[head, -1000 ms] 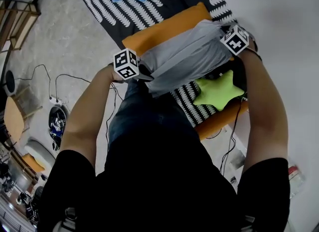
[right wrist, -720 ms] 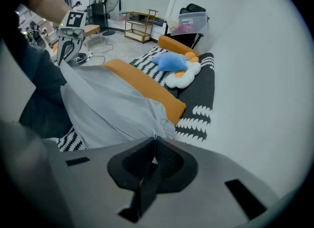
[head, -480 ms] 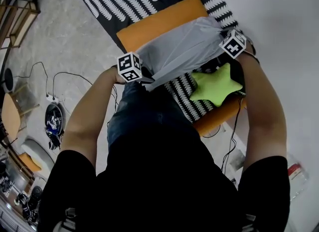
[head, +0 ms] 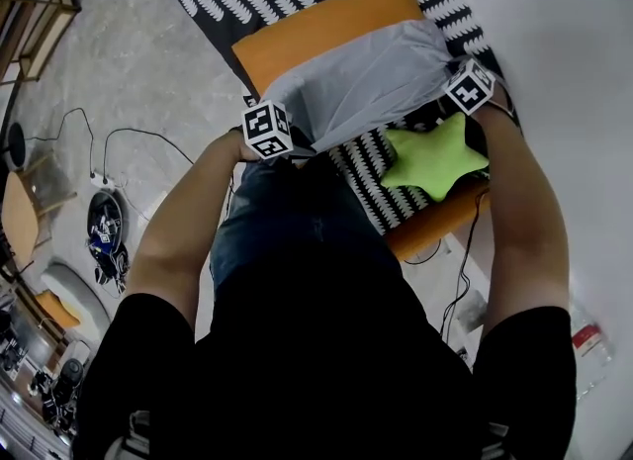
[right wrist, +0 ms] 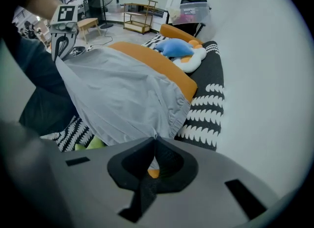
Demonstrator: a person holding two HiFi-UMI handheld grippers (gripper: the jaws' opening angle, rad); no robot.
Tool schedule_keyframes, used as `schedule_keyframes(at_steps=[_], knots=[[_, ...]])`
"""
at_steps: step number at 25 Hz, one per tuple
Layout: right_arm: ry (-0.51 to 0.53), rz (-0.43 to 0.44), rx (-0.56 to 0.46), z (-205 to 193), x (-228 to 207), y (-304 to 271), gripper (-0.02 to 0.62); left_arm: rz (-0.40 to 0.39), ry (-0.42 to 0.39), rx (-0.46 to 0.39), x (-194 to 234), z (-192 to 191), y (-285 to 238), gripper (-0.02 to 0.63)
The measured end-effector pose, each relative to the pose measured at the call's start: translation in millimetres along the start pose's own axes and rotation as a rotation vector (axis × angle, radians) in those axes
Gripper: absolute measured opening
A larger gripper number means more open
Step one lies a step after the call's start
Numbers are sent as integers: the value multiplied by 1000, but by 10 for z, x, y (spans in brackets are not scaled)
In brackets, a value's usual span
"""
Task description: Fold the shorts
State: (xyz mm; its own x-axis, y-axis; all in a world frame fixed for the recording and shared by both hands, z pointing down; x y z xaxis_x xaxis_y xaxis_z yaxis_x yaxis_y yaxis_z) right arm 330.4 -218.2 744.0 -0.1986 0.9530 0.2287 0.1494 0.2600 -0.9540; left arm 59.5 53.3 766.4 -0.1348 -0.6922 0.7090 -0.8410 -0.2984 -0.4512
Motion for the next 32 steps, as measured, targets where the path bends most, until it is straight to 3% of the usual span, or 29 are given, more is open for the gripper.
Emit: schedule_keyframes(at_steps=[10, 15, 23, 29, 32], knots=[[-46, 4, 41, -196, 261, -237, 18, 30, 48, -32, 11, -201, -207, 28], [-137, -14, 41, -291, 328, -241, 103, 13, 76, -21, -79, -305, -343, 102], [-173, -64, 37, -439, 316, -56, 168, 21, 82, -22, -200, -376, -331, 115], [-393, -70, -33, -554, 311, 190, 176, 101, 50, -79, -225, -151, -150, 115], [-415, -76, -82, -419, 363, 346, 170, 164, 15, -127, -223, 41, -4, 115]])
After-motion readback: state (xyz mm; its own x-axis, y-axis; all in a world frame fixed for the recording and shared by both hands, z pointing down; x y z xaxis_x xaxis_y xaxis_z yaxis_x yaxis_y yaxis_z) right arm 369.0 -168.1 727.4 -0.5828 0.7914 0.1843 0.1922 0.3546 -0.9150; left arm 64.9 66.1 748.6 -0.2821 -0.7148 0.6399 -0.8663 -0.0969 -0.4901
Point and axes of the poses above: the fingertips, and each gripper's own axes: y backward along the fingers, x to its left, z out of its top, the point moved 5 cm from there along y, backward along the fingers, and after that the axes turned 6 degrees about -x, right-handed, at the moved point
